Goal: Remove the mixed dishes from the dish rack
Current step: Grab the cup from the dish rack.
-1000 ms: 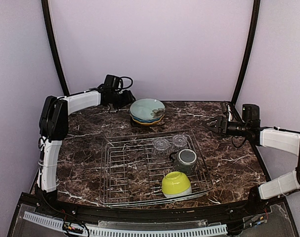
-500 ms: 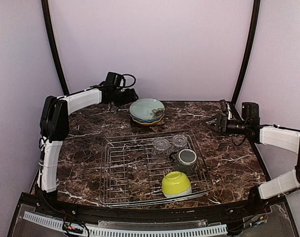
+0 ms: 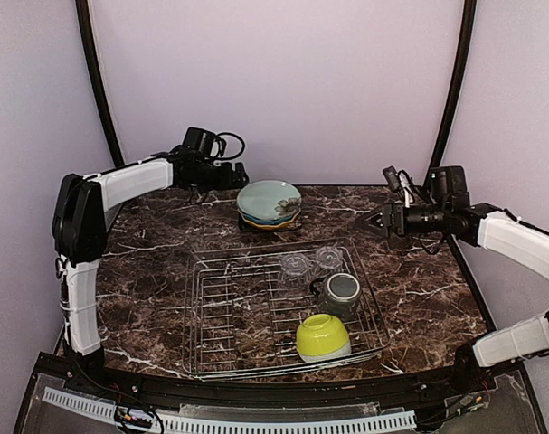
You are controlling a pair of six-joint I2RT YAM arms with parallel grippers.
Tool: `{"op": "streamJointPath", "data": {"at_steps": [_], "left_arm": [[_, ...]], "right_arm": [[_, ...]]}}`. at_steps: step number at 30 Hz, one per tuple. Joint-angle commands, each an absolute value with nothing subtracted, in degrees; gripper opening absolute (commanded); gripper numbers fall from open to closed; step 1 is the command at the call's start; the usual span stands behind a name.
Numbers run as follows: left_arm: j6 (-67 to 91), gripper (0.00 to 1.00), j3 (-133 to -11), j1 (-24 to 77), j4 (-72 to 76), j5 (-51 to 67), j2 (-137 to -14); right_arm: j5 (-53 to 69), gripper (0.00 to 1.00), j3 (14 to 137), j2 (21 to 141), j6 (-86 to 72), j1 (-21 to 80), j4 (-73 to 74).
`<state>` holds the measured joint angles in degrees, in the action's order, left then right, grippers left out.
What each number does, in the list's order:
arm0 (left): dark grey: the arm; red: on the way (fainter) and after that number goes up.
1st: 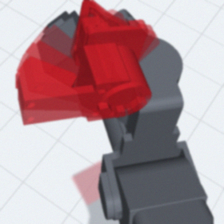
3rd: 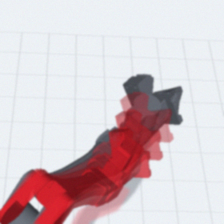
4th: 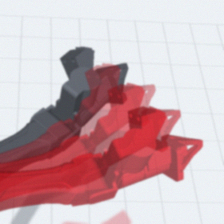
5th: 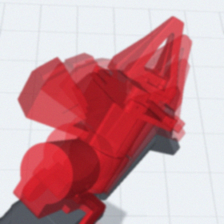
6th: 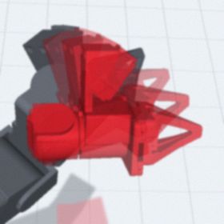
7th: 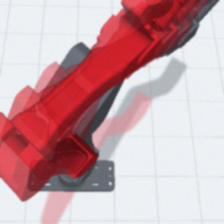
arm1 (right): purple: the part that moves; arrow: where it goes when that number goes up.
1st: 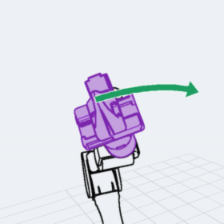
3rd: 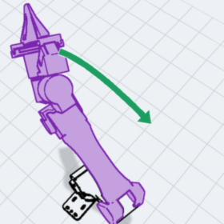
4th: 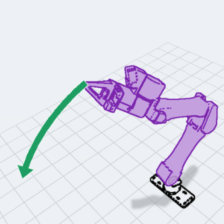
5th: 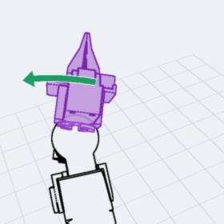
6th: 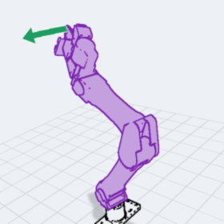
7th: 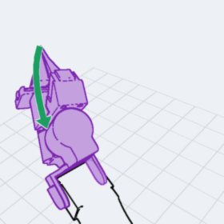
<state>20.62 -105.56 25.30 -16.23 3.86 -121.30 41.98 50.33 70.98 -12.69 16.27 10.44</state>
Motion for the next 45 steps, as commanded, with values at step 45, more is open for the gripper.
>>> {"op": "streamJointPath", "data": {"at_steps": [45], "left_arm": [[9.1, 0.99, -67.1, 32.2, 3.3, -3.1, -83.5]], "right_arm": [[1.8, 0.99, 69.6, 87.6, 1.5, 50.8, 50.3]]}}
